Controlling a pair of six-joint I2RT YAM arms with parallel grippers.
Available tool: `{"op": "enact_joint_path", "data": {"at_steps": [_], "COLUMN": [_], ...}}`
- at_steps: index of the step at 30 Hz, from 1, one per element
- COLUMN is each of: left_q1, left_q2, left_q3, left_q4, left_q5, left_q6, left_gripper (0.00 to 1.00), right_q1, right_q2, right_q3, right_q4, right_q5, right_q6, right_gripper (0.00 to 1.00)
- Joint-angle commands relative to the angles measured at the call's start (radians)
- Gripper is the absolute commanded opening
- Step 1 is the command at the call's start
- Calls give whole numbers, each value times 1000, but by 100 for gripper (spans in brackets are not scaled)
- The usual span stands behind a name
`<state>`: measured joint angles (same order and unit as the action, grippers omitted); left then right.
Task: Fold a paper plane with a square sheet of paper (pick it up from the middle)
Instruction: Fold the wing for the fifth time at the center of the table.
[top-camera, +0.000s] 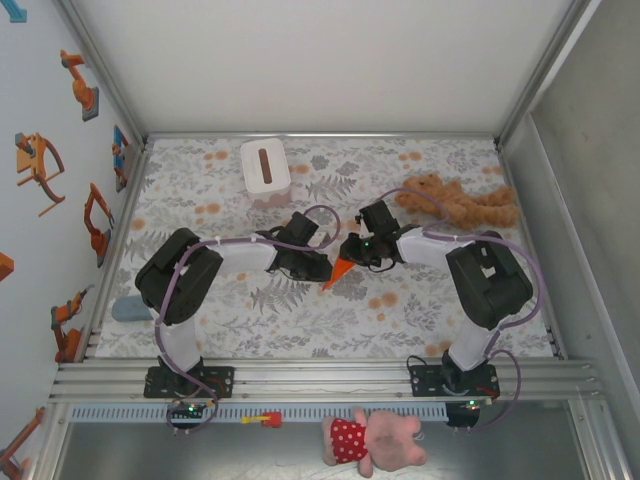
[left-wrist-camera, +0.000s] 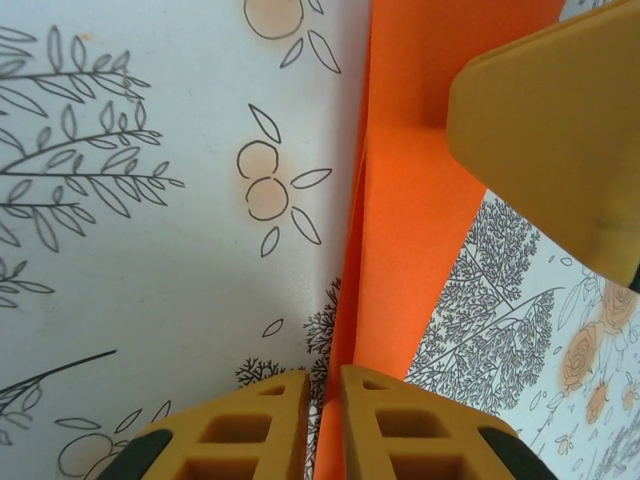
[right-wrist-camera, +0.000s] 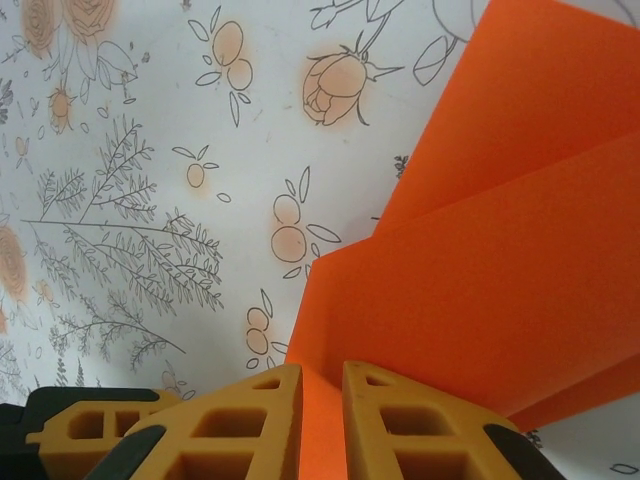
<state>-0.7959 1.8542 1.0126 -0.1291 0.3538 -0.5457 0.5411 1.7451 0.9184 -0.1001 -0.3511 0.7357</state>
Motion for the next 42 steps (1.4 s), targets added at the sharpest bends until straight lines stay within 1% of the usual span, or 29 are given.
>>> {"op": "enact_joint_path", "data": {"at_steps": [1,4,8,13,19,24,35,42], "left_q1": [4,5,5,1,-22,-29,-37,-38], "left_q2": [-46,-74,-84,-64,-28,0,36,43], "left_q3": [-15,-27,-56,-54,-16,0,18,26], "left_q4": [-33,-17,59,89,59,26,-29,-42], "left_q5": [-65,-70,-14,32,39,28,-16,-34], "left_q6": [-22,-41,-64,-70,-44,-33,-17,-15], "left_gripper": [19,23,31,39,42,41,25,23], "right_q1": [3,2,2,2,2,2,2,2], "right_q2": [5,3,5,7,15,23,30,31], "right_q3": [25,25,28,28,31,34,39,42], "right_q4": [-29,-30,-33,-35,-39,-42,-57,-66], "right_q5": [29,33,38,38,40,41,56,64], "right_q6": [5,7,8,8,11,14,15,14], "right_gripper": [18,18,18,18,18,18,18,17]}}
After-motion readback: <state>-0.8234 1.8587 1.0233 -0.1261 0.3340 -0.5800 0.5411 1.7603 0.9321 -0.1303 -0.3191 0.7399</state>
